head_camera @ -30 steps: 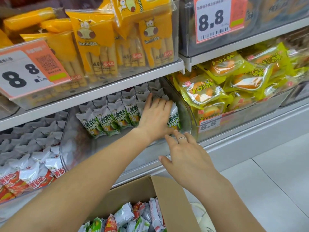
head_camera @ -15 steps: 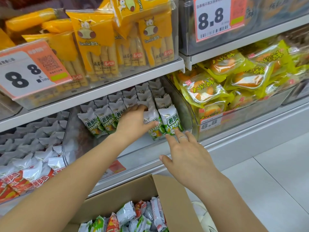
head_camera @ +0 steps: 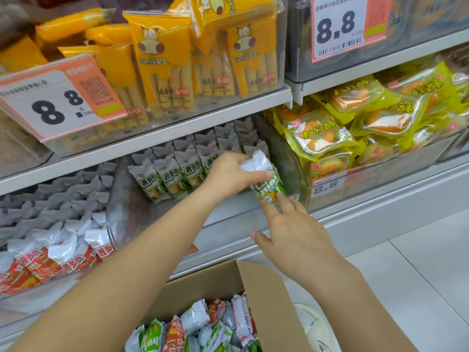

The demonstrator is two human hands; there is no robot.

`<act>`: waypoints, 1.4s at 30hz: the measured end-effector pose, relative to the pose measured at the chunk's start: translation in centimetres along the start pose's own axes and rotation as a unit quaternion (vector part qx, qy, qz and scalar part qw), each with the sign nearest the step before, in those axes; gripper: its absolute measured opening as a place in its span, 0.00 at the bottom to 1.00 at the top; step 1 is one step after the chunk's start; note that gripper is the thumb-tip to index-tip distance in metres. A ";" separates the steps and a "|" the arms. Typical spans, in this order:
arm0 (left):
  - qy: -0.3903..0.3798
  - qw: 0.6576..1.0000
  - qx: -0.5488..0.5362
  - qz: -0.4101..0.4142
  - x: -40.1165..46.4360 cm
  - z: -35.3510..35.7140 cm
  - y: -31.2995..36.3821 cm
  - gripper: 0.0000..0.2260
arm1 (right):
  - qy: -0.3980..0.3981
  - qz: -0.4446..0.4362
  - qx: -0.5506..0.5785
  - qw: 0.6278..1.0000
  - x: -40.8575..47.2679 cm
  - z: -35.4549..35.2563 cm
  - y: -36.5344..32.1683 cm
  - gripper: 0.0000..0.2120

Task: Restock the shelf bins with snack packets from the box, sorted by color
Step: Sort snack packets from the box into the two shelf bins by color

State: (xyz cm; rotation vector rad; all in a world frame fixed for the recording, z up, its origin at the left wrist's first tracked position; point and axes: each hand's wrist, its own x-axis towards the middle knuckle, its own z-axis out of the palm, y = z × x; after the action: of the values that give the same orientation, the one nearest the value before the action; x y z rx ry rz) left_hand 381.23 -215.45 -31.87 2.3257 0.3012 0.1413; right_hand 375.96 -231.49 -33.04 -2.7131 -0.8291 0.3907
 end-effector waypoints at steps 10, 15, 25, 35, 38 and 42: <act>-0.284 0.940 -0.103 -0.161 3.0 -1.0 0.3 0.31 | -0.001 0.000 0.015 1.000 -0.1 -0.3 0.1 0.31; -0.322 0.931 -0.111 -0.127 2.7 -0.3 0.2 0.13 | 0.005 -0.002 0.013 1.000 -0.3 -0.4 0.0 0.31; -0.114 0.988 -0.052 0.089 0.4 1.2 -1.4 0.19 | 0.017 -0.007 0.008 1.000 -0.5 -0.3 -0.4 0.27; -0.103 0.989 -0.105 0.016 -0.1 1.2 -0.7 0.08 | 0.015 0.040 -0.021 0.999 -1.4 -1.6 1.1 0.20; -0.094 0.994 0.010 0.046 0.3 2.0 -0.4 0.17 | 0.009 0.040 -0.027 0.999 -1.5 -1.6 1.1 0.21; -0.104 0.986 0.114 0.057 0.5 2.9 -0.3 0.24 | 0.034 0.044 -0.016 0.998 -1.3 -1.6 1.2 0.22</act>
State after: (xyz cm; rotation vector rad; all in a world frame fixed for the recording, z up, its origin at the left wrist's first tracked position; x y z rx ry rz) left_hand 382.21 -217.11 -34.06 2.5605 0.0809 -0.0857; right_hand 376.07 -233.43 -31.75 -2.7823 -0.7063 0.3049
